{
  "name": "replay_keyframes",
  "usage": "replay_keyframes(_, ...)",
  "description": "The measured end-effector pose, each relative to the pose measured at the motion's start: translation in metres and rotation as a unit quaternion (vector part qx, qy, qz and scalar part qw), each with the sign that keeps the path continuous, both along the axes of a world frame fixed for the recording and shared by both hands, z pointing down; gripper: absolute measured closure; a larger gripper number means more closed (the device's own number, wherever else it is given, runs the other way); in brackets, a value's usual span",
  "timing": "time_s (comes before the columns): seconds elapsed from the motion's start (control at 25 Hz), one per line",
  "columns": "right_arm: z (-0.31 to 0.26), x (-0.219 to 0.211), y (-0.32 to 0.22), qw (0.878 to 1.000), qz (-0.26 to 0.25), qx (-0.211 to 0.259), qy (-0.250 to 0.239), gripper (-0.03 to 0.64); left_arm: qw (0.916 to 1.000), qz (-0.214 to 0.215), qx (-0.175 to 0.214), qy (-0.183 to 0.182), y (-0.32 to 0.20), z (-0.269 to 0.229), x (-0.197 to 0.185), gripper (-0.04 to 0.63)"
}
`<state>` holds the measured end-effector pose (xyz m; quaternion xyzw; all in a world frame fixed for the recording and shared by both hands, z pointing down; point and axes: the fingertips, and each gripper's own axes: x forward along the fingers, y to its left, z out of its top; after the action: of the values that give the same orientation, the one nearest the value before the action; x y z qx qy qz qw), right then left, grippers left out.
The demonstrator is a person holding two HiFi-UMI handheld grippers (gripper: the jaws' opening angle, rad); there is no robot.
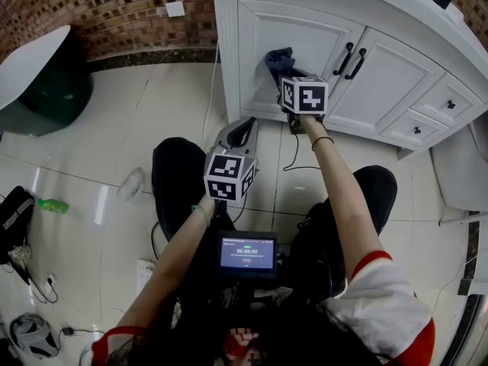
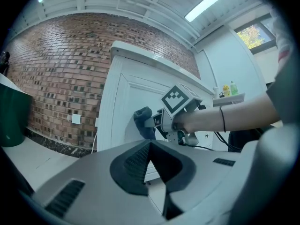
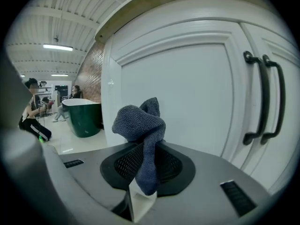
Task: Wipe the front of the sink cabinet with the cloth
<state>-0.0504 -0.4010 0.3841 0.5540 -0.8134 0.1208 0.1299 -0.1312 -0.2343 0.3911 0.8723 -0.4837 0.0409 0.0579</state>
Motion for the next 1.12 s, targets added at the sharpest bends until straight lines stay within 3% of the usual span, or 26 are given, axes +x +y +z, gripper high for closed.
replay_keyframes(0.48,0.007,0.099,0.010,0.997,0.078,-0.001,-0.007,0.531,0.9996,0.028,0.005,-0.008,-0.001,0.001,0.031,0.563)
replay_keyframes(0.68,0.014,0.121,0.016,0.996,0.090,-0.005,-0.003,0.531,0.9996,0.028,0.005,-0.006,-0.001,0.003,0.035,0.563)
replay_keyframes(0.88,0.022,0.102,0.020,0.997,0.076,-0.015,-0.001,0.531,0.9997,0.025,0.002,-0.004,-0.002,0.004,0.033,0.563)
replay_keyframes(1.12,0.039,0.031,0.019,1.000,0.017,-0.022,0.014,0.531,0.9999,0.013,0.005,-0.004,-0.002,0.004,0.023,0.563)
